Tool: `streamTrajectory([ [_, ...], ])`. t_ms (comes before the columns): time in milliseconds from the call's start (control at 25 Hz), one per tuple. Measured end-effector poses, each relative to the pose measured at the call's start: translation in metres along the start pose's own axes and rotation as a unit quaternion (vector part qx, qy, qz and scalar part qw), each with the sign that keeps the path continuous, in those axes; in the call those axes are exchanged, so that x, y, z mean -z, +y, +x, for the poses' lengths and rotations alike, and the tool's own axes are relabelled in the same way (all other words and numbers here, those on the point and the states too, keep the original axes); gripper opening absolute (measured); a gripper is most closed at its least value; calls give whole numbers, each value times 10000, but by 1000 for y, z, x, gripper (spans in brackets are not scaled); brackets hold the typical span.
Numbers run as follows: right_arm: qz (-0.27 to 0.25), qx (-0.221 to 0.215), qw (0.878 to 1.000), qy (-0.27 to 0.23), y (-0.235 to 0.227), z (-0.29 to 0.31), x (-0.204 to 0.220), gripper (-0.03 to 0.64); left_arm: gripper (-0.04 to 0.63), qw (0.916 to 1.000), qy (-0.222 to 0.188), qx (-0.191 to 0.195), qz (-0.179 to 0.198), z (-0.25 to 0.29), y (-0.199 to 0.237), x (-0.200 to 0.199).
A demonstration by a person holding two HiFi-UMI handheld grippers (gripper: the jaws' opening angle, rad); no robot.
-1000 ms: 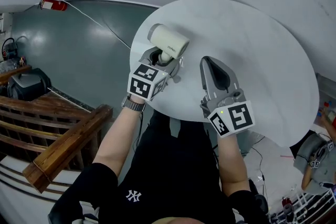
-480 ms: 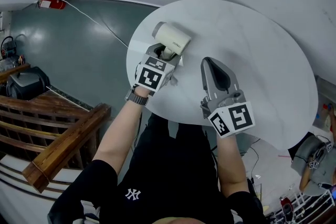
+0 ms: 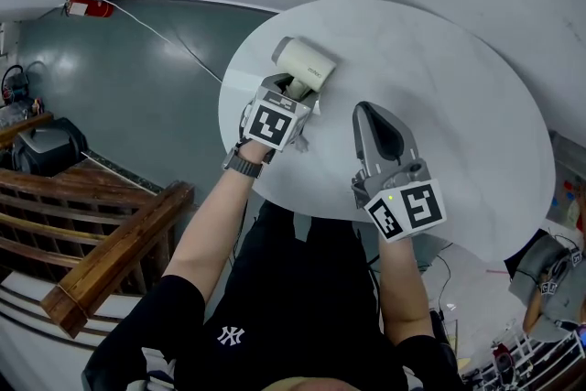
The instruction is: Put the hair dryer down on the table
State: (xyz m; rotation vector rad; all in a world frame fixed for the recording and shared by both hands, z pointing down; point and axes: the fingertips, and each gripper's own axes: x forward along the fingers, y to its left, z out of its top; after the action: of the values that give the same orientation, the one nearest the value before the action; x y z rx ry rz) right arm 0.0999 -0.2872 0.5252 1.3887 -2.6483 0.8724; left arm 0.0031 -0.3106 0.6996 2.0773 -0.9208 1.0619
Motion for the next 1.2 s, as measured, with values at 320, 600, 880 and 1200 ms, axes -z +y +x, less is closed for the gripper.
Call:
streamTrajectory([
  [320, 56, 51, 10000, -30, -4, -3, -1, 21, 216, 9997, 227, -15, -4, 7, 2, 2],
  [600, 28, 42, 10000, -53, -1, -9, -5, 21, 221, 10000, 79, 16, -31, -6, -2, -2],
  [880, 55, -51, 10000, -23, 19, -13, -7, 21, 226, 9991, -410, -10, -142, -49, -2, -15],
  [1200, 46, 6, 10000, -4, 46, -21, -8, 23, 213, 9925, -1157, 143, -368, -115, -6, -33],
])
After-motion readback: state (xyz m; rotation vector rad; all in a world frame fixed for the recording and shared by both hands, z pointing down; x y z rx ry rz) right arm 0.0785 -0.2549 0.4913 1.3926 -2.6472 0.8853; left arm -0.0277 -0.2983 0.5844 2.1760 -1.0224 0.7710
